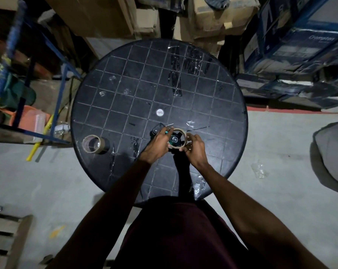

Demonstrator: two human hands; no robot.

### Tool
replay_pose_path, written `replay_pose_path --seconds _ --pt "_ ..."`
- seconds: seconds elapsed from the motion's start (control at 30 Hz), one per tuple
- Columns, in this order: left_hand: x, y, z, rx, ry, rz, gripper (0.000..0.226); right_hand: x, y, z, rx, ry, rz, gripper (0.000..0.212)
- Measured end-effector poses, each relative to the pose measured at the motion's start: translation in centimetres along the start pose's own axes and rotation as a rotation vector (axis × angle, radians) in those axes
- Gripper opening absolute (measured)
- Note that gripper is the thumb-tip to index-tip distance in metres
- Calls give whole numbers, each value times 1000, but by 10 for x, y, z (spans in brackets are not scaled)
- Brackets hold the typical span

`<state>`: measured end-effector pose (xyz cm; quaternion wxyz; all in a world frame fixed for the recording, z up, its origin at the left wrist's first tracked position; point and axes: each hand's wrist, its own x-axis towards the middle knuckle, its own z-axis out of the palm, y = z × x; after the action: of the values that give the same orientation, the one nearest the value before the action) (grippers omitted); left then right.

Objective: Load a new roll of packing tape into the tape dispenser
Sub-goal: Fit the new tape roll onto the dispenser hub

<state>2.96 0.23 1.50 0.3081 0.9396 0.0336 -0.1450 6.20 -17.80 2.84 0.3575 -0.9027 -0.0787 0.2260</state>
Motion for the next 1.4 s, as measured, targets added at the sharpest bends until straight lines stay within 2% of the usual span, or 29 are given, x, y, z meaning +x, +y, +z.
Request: replay_pose_path --seconds 0.1,0.23,0.33,0.5,0.8,0.97,1.07,1.13,1.27,1.4 --pt "2 3 -2 17 0 30 84 2 1 -1 -38 -62 13 91" --pt "3 7 -3 -39 -2 -1 86 6 3 -1 -41 -93 -4 92" --pt "1 5 -3 -110 -5 -59 82 11 -2 -4 -58 -89 -19 88" --pt "0 -2 -2 -182 -12 -138 88 19 -8 -8 -71 -94 -31 64" --pt "0 -3 3 -175 30 -140 85 21 -12 -10 -108 -56 -80 64" --pt "3 3 2 -146 26 -137 82 25 -1 -2 -49 -33 -17 63" --pt "6 2 5 -123 37 -158 85 37 29 18 2 -37 32 61" --pt "6 6 2 -136 48 -177 85 34 21 16 41 -23 72 54" --pt "6 11 -1 -172 66 -199 83 21 -10 -2 77 -88 95 24" --pt "8 12 -6 -158 43 -217 74 24 -8 -1 -19 -52 27 45"
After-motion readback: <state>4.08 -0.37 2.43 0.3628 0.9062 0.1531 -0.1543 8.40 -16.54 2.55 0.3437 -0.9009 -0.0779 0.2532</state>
